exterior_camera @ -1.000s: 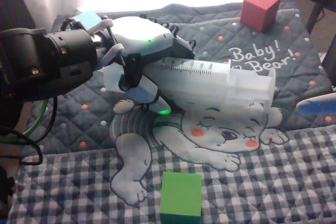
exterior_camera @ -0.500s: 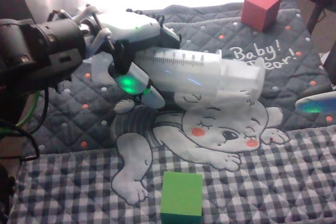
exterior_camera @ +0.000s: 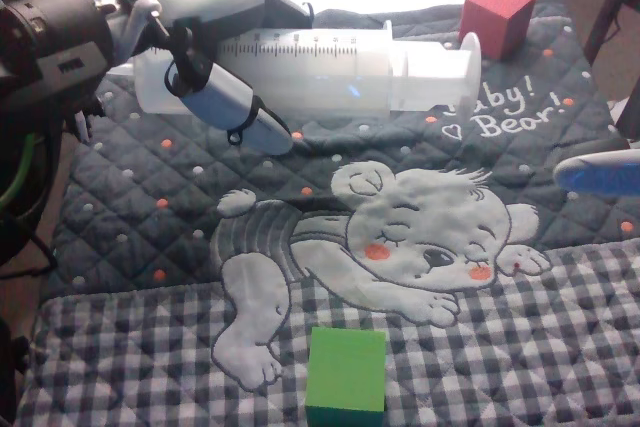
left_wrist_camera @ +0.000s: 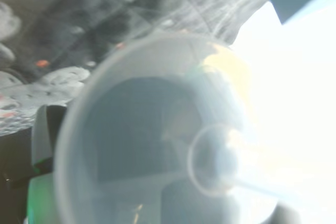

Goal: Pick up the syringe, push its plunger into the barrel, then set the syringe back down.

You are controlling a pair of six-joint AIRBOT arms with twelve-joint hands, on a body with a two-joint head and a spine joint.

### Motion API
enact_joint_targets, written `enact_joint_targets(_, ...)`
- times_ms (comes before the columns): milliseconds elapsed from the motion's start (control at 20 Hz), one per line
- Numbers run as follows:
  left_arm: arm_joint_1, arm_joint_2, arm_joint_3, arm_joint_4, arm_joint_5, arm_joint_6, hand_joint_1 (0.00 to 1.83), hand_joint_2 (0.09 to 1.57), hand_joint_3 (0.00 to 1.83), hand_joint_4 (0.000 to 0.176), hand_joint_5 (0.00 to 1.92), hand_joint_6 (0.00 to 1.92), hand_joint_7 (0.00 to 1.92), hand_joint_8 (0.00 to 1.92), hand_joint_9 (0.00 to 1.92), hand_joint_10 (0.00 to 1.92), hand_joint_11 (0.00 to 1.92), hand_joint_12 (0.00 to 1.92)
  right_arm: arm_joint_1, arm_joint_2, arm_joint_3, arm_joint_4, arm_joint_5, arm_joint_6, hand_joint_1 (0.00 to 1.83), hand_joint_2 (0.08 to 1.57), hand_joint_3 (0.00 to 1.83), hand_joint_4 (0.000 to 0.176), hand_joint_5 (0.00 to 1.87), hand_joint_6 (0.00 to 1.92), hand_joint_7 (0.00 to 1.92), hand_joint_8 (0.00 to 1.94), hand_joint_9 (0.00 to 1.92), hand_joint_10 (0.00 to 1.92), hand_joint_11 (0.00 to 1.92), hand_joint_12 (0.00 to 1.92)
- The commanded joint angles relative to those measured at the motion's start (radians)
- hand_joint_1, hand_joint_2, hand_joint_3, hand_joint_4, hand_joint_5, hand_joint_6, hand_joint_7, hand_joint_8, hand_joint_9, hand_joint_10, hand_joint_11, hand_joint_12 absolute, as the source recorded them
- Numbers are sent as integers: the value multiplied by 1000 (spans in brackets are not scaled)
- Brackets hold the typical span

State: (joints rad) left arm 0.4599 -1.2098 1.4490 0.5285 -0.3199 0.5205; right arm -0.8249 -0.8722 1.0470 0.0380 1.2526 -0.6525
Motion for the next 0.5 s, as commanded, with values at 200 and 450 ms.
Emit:
enact_joint_targets(200,-21,34,-19,-114,-195,-10,1549,1143,10,0,1177,1921,1431,1921,1469,1921,1426,1921,-34,-46,0,99,212,20,92,834,11,24,89,4,74,6,103,3,0,397)
enact_joint_targets(450,-35,70,-39,-130,-226,-10,1515,1147,12,0,1353,1921,1524,1921,1541,1921,1445,1921,-62,-86,25,157,274,67,145,785,0,16,38,0,53,0,54,0,41,143)
